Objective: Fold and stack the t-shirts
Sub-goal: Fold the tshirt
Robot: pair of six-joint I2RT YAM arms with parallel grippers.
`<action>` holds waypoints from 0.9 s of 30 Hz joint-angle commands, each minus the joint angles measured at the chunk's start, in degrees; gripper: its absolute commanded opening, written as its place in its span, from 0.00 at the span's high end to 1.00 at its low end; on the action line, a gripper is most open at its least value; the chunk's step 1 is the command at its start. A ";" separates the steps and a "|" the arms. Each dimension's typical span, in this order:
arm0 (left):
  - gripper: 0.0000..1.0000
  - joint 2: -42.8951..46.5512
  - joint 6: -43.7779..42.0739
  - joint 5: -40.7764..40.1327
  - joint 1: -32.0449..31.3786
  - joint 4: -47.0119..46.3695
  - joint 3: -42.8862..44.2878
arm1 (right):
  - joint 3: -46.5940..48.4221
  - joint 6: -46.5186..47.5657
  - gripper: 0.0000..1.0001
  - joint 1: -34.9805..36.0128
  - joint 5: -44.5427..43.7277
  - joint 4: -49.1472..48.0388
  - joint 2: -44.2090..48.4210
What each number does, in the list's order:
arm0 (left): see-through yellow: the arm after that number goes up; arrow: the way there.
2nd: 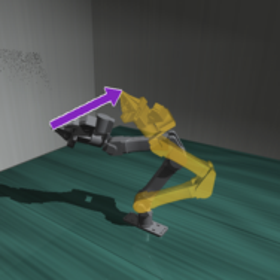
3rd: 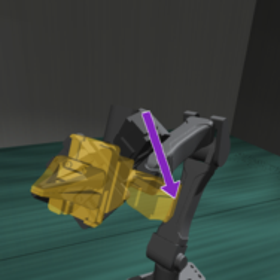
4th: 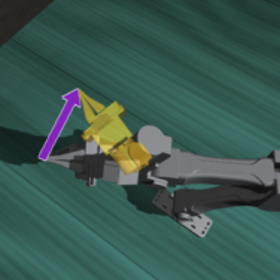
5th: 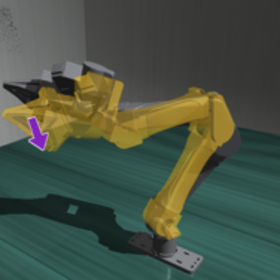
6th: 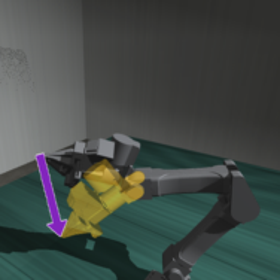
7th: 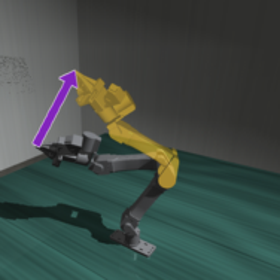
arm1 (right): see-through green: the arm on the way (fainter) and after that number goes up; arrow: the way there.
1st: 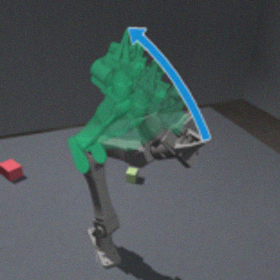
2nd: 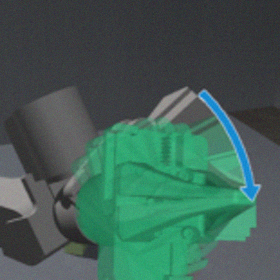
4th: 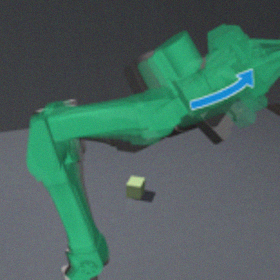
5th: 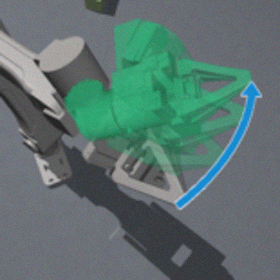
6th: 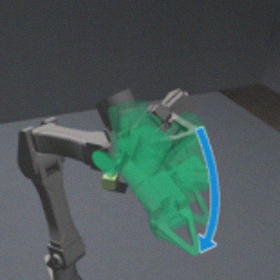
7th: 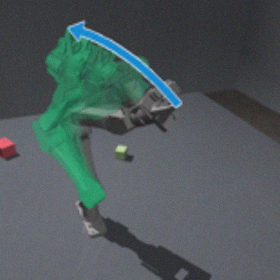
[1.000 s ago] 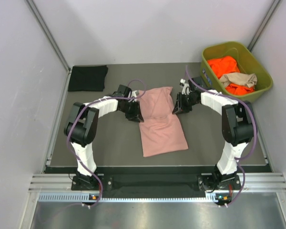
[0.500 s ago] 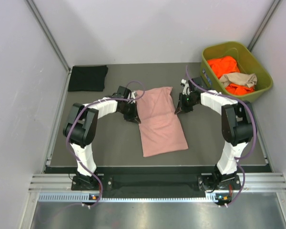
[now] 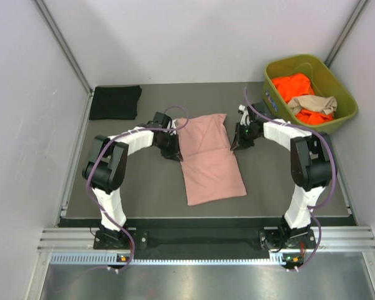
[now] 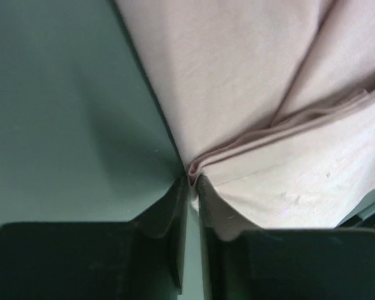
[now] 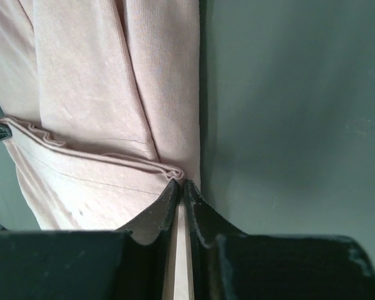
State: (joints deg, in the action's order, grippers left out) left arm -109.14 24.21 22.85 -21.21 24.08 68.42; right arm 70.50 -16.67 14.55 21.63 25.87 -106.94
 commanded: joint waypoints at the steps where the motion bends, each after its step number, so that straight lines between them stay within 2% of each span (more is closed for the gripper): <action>1: 0.81 0.86 -0.74 -4.13 0.56 2.03 2.59 | 2.35 1.46 0.91 -0.75 -1.94 -0.65 0.41; 2: 0.71 1.47 -0.74 -4.48 0.56 2.38 2.85 | 2.88 1.72 0.88 -0.75 -2.29 -0.12 0.32; 4: 0.58 3.05 -0.74 -5.44 0.47 3.08 3.55 | 4.81 2.16 0.81 -0.75 -4.91 3.39 0.59; 5: 0.44 3.58 -0.74 -6.32 0.56 4.30 3.91 | 5.61 2.25 0.73 -0.66 -6.49 5.40 1.02; 6: 0.36 4.37 -0.83 -6.59 0.56 4.84 4.00 | 6.31 2.34 0.70 -0.66 -7.99 7.25 1.55; 8: 0.27 7.27 -1.09 -6.85 0.47 5.98 4.00 | 6.85 2.60 0.61 -0.66 -10.20 10.86 4.00; 9: 0.21 8.32 -1.09 -6.77 0.47 6.94 3.65 | 6.41 2.60 0.58 -0.75 -11.16 11.74 5.32; 12: 0.09 13.24 -0.57 -5.02 0.38 8.35 1.20 | 2.64 1.99 0.50 -0.75 -11.00 14.47 11.03; 16: 0.06 21.93 3.81 -0.19 -1.02 7.22 -8.02 | -8.85 0.23 0.43 -0.75 -6.79 14.56 19.64; 18: 0.07 25.28 6.45 0.70 -4.17 5.90 -14.24 | -15.09 -0.56 0.42 -0.66 -4.94 13.77 24.92; 23: 0.22 36.97 21.21 1.32 -10.86 -2.97 -27.01 | -25.66 -3.02 0.43 -0.75 -1.42 11.23 34.84; 27: 0.22 41.99 31.15 -1.22 -16.21 -8.25 -35.27 | -31.81 -3.90 0.46 -0.75 -0.44 10.17 38.11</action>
State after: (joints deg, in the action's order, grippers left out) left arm -70.19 44.97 22.92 -35.44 23.83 36.01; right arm 40.86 -18.96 14.09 19.09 38.33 -71.59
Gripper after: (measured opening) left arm 0.780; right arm 0.553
